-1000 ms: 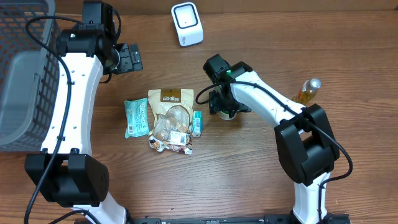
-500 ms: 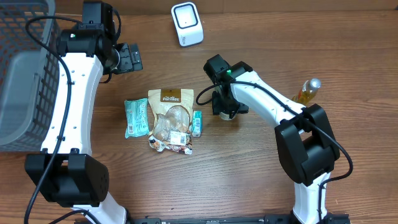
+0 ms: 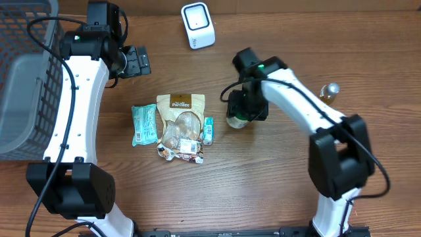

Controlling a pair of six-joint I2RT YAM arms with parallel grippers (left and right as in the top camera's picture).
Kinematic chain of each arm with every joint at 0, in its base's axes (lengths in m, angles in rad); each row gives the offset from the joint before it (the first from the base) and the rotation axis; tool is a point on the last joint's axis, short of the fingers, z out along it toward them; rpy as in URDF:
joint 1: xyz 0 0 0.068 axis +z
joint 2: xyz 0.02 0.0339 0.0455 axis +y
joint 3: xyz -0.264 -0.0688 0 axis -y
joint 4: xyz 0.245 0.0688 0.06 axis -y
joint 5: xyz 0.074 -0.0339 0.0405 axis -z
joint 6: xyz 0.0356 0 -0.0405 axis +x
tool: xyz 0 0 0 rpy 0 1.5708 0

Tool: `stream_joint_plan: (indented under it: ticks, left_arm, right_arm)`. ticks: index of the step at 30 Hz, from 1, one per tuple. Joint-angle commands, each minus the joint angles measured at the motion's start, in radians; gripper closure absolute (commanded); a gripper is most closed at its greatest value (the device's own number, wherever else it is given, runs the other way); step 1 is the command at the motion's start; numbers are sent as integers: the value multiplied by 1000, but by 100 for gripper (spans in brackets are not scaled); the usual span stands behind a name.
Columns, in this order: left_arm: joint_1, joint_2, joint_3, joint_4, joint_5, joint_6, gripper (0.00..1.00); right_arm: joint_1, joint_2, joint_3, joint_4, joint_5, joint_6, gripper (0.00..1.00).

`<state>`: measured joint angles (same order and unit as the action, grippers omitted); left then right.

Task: Scan the item barcode

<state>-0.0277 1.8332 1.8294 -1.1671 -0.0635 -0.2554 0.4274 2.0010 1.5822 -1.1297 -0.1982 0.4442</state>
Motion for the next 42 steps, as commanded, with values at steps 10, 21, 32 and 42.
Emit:
stream_joint_plan:
  ticks: [10, 21, 32, 42]
  left_arm:
    - [-6, -8, 12, 0, 2, -3, 0]
    - [-6, -8, 12, 0, 2, -3, 0]
    - [-6, -8, 12, 0, 2, -3, 0]
    - [-6, -8, 12, 0, 2, -3, 0]
  right_arm:
    - [-41, -88, 37, -171, -437, 0, 53]
    - [-41, -88, 37, -246, -542, 0, 52]
    - [-41, -88, 37, -266, -673, 58, 58]
    - [-41, -88, 37, -275, -695, 64, 55]
